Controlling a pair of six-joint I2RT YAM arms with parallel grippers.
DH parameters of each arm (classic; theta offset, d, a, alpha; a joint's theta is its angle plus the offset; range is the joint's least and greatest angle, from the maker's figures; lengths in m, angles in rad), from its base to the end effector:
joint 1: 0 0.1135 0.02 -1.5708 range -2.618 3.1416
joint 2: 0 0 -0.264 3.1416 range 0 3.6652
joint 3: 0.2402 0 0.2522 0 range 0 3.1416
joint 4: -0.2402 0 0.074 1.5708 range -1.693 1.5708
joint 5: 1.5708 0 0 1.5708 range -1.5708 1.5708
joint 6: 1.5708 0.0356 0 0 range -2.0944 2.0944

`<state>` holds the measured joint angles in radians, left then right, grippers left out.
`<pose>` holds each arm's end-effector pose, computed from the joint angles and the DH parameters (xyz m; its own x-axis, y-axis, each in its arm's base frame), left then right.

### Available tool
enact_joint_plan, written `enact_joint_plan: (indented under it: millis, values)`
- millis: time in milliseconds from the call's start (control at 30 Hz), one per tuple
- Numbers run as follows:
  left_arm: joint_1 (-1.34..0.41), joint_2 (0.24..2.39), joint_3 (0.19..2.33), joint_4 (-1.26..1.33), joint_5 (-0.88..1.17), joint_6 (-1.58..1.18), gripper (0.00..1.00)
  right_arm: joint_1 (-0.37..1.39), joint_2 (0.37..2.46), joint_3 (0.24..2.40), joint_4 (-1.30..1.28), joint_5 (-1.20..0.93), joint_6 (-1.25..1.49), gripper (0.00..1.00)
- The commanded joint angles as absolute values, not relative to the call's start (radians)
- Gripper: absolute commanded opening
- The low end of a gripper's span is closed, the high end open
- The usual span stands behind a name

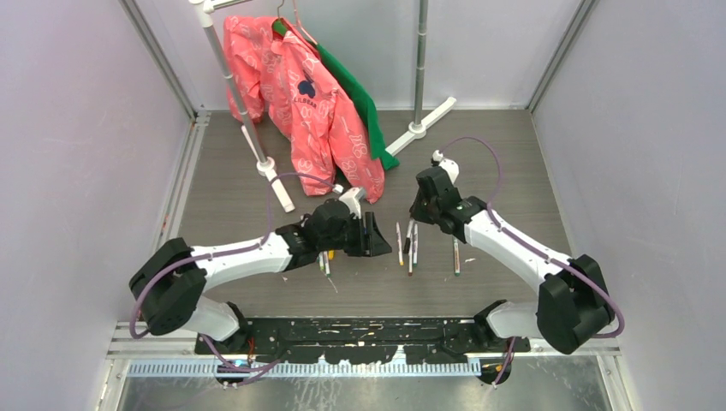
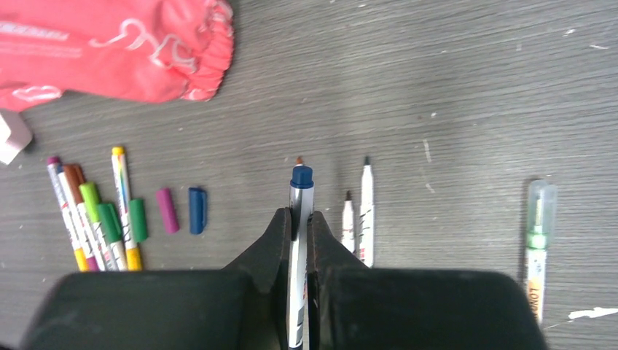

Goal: Open the pen caps

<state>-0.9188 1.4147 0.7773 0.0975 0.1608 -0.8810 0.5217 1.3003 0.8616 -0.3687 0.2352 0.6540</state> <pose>0.1806 -0.2460 0.2206 -0.8680 -0.1178 -0.4824 0.3118 0.6269 -0.7140 0.2398 0.1283 0.2397 -0.7070 0.2760 -0.6511 0.1073 0.9519 0.2870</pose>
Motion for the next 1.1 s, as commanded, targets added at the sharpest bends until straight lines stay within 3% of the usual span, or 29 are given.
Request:
enact_joint_plan:
  millis: [0, 600, 900, 1067]
  values:
    - [-0.939, 1.458, 0.798, 0.252, 0.226, -0.887, 0.5, 0.587, 1.245, 0.896, -0.35, 0.24, 0.706, 0.01]
    - [-0.978, 1.546, 0.8, 0.359, 0.235, -0.924, 0.45, 0.68, 1.207, 0.867, -0.294, 0.2, 0.786, 0.01]
    - [-0.992, 1.503, 0.756, 0.395, 0.255, -0.938, 0.03, 0.684, 1.163, 0.829, -0.26, 0.191, 0.823, 0.01]
    - [-0.995, 1.421, 0.736, 0.344, 0.241, -0.918, 0.0, 0.689, 1.119, 0.802, -0.249, 0.177, 0.825, 0.01]
